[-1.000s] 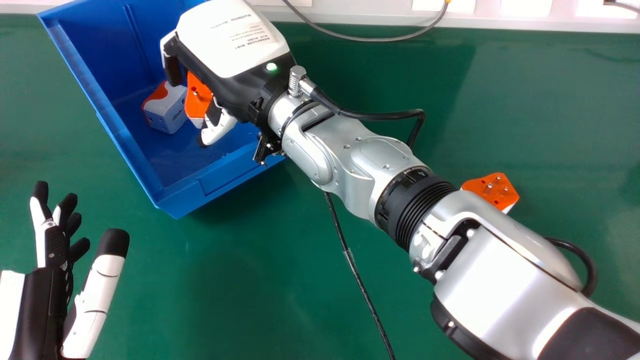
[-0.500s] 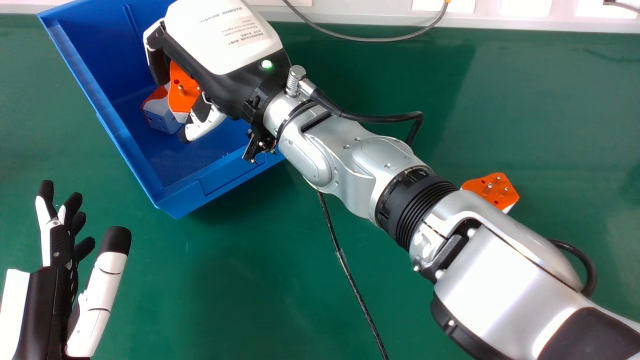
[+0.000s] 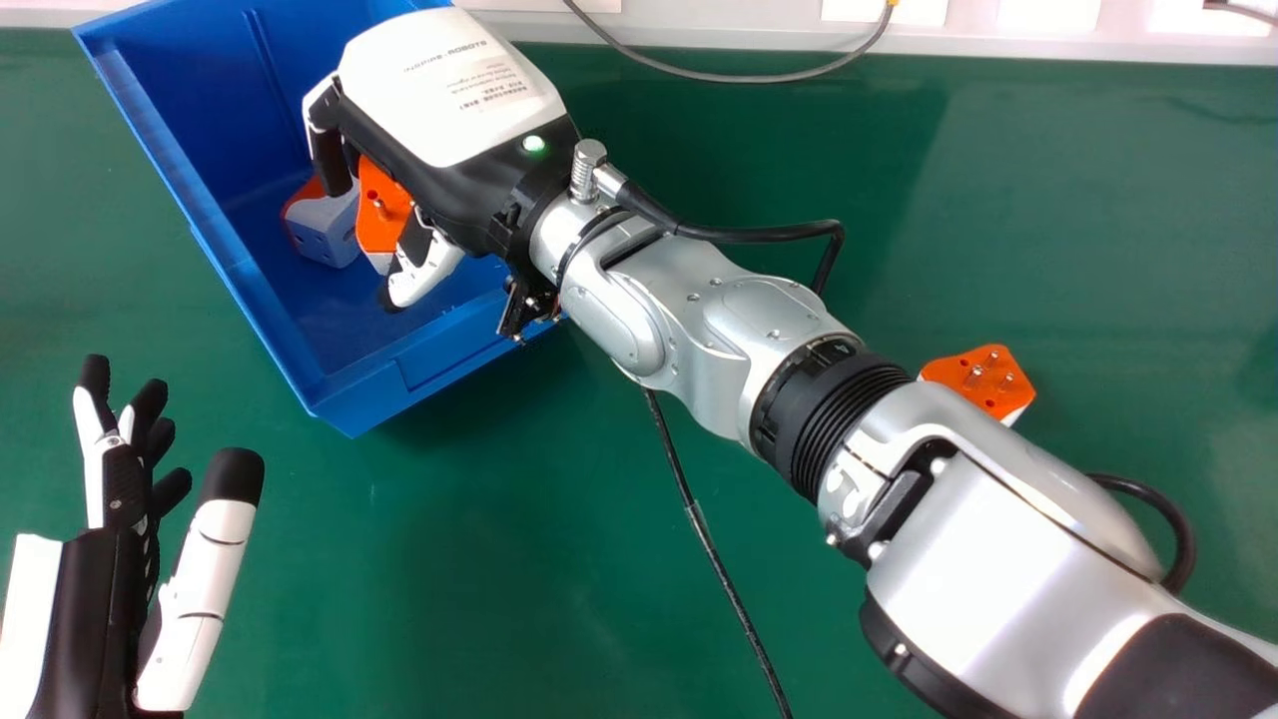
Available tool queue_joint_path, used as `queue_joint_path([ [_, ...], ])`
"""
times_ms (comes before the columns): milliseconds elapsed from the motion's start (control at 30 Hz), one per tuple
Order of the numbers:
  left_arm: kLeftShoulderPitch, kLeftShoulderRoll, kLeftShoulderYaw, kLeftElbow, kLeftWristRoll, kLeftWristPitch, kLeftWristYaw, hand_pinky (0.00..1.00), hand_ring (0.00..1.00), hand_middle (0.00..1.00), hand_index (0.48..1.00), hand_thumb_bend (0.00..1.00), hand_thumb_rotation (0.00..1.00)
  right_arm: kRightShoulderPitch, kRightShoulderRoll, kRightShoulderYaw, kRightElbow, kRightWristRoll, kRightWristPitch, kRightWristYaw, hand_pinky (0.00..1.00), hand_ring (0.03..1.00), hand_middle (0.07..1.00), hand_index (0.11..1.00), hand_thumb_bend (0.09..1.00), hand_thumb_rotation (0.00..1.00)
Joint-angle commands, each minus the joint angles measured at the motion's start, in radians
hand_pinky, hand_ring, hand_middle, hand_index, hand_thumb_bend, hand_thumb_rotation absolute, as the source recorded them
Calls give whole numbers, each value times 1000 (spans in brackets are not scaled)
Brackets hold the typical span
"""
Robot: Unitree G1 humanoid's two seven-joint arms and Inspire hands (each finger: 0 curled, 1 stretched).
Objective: Pick all objects and put in blue box
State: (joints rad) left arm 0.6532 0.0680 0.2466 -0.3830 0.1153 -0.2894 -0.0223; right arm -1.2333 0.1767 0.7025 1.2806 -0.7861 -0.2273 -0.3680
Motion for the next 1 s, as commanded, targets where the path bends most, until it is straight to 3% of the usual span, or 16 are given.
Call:
queue_joint_path([
  [0,9,0,-2,-29,-5,-2,2,929,972,986,1000,702,954,-35,114,-3,-15,5,5,-35,857,1000,1000,1000,632,245],
  [233,14,-3,-9,-42,-4,0,1,933,974,987,1000,702,949,-18,112,7,-13,-9,24,-61,851,1000,1000,1000,629,255],
  [633,0,3,-9,-24,-10,-16,-1,935,976,987,1000,682,946,-5,107,21,-19,-7,42,-67,836,1000,1000,1000,608,261],
  [967,-10,8,-5,-17,-15,-12,-4,938,976,985,1000,677,950,69,65,5,-90,9,28,-112,846,1000,1000,1000,537,216],
])
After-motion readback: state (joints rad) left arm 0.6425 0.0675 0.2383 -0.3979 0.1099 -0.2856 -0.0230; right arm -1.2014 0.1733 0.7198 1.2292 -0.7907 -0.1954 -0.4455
